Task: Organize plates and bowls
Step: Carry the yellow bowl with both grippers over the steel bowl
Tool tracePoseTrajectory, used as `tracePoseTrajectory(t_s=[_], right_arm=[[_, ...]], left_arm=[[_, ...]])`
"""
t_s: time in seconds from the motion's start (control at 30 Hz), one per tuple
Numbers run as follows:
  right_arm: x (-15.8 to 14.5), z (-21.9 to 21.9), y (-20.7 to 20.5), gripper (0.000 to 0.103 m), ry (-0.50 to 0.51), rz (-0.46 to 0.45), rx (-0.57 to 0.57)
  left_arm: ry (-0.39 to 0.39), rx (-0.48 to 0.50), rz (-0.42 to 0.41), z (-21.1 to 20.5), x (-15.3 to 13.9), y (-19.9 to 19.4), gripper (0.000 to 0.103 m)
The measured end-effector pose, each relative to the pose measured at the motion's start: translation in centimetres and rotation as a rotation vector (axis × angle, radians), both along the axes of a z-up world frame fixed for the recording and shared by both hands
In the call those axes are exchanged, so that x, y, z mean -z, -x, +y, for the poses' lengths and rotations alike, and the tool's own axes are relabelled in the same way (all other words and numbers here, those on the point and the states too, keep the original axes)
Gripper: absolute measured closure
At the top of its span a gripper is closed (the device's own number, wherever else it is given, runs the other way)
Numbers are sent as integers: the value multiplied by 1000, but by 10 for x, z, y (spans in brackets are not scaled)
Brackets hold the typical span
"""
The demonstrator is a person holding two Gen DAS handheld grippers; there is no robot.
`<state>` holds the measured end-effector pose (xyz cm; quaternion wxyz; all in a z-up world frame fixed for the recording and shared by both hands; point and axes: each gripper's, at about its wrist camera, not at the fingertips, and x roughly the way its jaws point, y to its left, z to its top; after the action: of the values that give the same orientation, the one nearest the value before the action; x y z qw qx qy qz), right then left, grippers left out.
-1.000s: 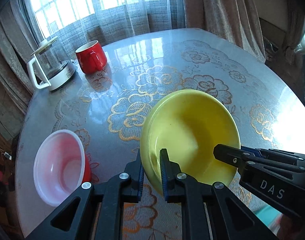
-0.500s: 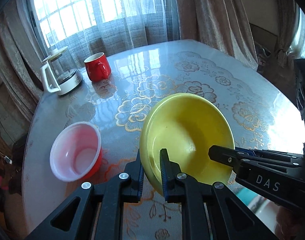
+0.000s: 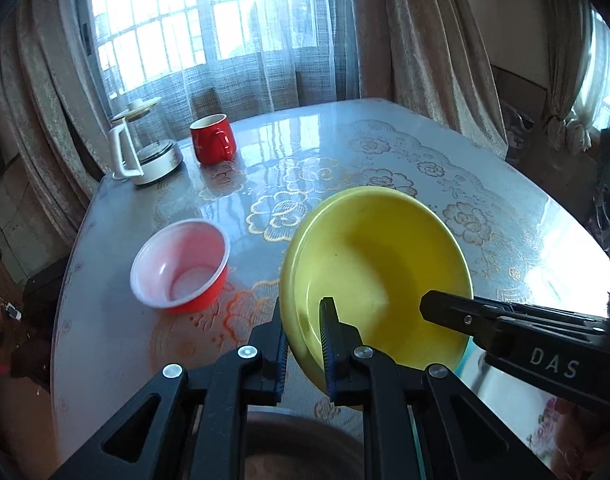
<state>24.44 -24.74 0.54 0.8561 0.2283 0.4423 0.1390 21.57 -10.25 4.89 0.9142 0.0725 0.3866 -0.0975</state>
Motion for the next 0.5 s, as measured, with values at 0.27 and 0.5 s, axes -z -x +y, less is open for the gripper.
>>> tracePoseTrajectory(t_s=[0.27,0.5], right_arm=[[-8,17,33,88,-16,-35,-26],[-9,39,53,88,-44,-53,-69]], left_arm=[[64,-32,-3,29,1,33,88],[92,-65,-5,55,4,61,88]])
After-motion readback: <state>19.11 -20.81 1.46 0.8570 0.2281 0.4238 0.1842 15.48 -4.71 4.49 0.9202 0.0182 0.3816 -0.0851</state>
